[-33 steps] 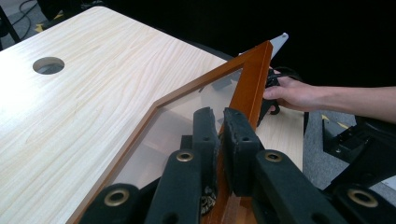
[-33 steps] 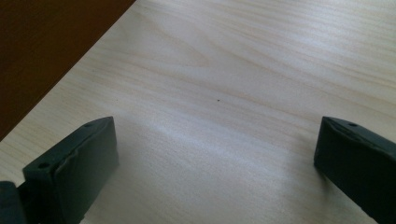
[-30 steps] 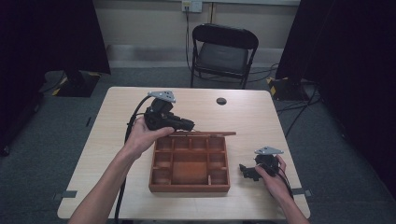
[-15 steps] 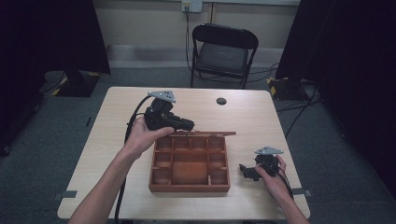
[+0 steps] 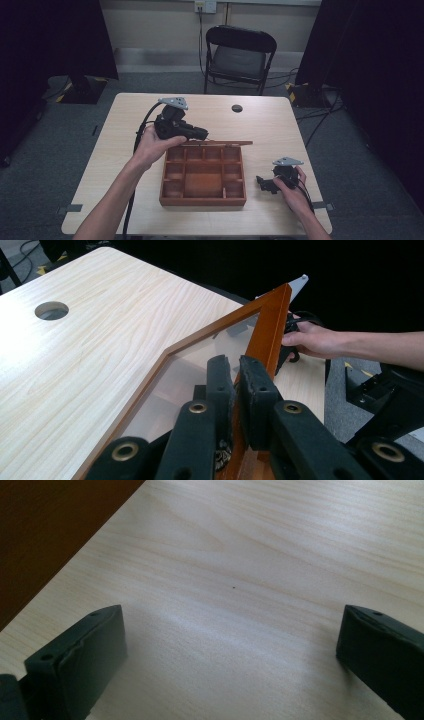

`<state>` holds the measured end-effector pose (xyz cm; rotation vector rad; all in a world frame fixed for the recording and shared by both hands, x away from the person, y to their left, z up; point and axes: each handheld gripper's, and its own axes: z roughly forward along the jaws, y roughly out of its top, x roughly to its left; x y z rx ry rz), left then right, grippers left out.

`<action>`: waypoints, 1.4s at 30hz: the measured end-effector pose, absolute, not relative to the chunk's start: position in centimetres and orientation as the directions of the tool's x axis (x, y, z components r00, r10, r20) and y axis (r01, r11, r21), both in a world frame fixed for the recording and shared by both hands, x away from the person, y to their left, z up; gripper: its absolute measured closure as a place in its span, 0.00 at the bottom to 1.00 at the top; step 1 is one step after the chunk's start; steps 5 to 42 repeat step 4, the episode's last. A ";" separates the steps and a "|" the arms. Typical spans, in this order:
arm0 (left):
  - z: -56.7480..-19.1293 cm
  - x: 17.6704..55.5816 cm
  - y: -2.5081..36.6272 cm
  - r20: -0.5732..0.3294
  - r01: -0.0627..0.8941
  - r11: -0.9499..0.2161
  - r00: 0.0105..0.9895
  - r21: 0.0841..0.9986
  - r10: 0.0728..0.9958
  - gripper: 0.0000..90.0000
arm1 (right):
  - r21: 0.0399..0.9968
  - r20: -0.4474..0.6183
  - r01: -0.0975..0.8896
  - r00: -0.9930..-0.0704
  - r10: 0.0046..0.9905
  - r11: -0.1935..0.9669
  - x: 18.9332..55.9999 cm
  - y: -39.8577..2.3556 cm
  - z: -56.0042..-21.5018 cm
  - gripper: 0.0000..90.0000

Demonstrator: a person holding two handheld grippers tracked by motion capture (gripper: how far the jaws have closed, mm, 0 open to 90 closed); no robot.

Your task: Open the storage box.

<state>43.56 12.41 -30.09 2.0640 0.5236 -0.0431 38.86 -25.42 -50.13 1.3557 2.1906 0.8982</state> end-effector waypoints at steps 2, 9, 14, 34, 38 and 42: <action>-30.1 43.6 12.4 -0.239 0.383 -0.437 0.906 0.814 0.349 0.93 | 0.706 -0.009 0.632 -0.443 0.897 0.319 38.9 -25.4 -50.1 0.00; -30.1 43.6 12.4 -0.239 0.383 -0.438 0.907 0.813 0.348 0.93 | 0.706 -0.009 0.632 -0.443 0.897 0.320 38.9 -25.4 -50.1 0.00; -30.1 43.6 12.4 -0.239 0.383 -0.438 0.907 0.813 0.348 0.93 | 0.706 -0.009 0.632 -0.443 0.897 0.320 38.9 -25.4 -50.1 0.00; -30.1 43.6 12.4 -0.239 0.383 -0.438 0.907 0.813 0.348 0.93 | 0.706 -0.009 0.632 -0.443 0.897 0.320 38.9 -25.4 -50.1 0.00; -30.1 43.6 12.4 -0.239 0.383 -0.438 0.907 0.813 0.348 0.93 | 0.706 -0.009 0.632 -0.443 0.897 0.320 38.9 -25.4 -50.1 0.00; -30.1 43.6 12.4 -0.239 0.383 -0.438 0.907 0.813 0.348 0.93 | 0.706 -0.009 0.632 -0.443 0.897 0.320 38.9 -25.4 -50.1 0.00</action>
